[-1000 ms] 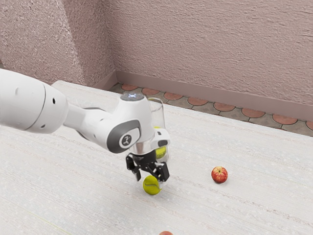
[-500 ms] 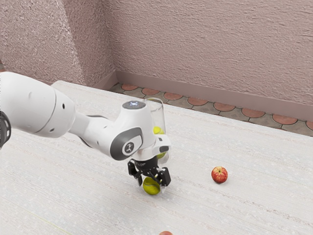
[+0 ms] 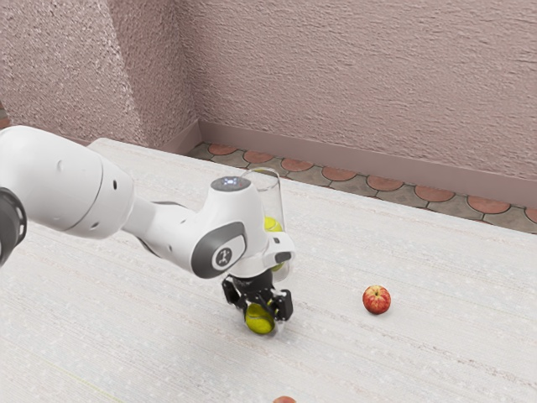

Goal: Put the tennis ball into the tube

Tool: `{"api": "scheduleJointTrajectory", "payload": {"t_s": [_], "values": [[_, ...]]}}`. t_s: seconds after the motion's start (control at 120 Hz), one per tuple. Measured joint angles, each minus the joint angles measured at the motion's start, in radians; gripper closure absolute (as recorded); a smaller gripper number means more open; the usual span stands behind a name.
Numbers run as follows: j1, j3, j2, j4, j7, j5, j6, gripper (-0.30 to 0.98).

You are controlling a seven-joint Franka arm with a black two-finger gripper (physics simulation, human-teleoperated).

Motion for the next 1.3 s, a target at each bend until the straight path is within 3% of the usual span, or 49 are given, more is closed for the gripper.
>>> {"api": "scheduleJointTrajectory", "payload": {"t_s": [0.317,0.475,0.683,0.858,1.3], "values": [[-0.001,0.002,-0.013,0.01,-0.012,0.014,0.002,0.36],[0.0,0.01,-0.051,0.166,-0.03,0.066,-0.125,0.46],[-0.014,0.003,-0.144,0.416,-0.064,0.229,-0.414,0.48],[-0.016,0.002,-0.146,0.6,-0.075,0.321,-0.614,0.47],[0.084,0.008,0.043,0.823,0.003,0.351,-0.742,0.41]]}}
